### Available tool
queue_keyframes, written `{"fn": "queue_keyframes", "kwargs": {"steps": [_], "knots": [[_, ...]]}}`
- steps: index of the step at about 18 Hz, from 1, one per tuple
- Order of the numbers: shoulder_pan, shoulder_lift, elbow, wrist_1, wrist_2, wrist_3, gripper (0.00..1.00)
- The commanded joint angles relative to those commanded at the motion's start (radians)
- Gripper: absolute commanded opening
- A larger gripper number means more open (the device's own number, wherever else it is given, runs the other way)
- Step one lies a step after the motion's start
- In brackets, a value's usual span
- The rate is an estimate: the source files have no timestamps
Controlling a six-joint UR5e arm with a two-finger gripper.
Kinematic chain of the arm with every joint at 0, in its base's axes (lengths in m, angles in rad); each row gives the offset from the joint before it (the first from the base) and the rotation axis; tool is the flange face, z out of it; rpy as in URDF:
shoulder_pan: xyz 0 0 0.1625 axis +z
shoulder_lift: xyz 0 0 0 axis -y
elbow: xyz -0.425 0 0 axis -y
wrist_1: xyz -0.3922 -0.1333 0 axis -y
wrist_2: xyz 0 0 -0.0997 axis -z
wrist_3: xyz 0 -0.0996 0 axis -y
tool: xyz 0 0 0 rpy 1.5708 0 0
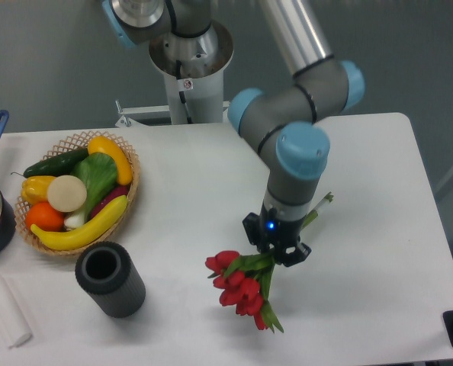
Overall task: Pick up the flowers from the table
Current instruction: 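Lift the grasped tulip bunch up off the table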
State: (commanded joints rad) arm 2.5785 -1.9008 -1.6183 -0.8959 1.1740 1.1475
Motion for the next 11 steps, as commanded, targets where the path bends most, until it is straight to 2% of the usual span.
{"fn": "queue_keyframes", "kwargs": {"steps": [5, 11], "knots": [[0.014, 0.057, 0.006, 0.003, -0.166, -0.037, 0.15], [0.046, 0.088, -0.003, 0.051, -0.37, -0.136, 0.15]]}}
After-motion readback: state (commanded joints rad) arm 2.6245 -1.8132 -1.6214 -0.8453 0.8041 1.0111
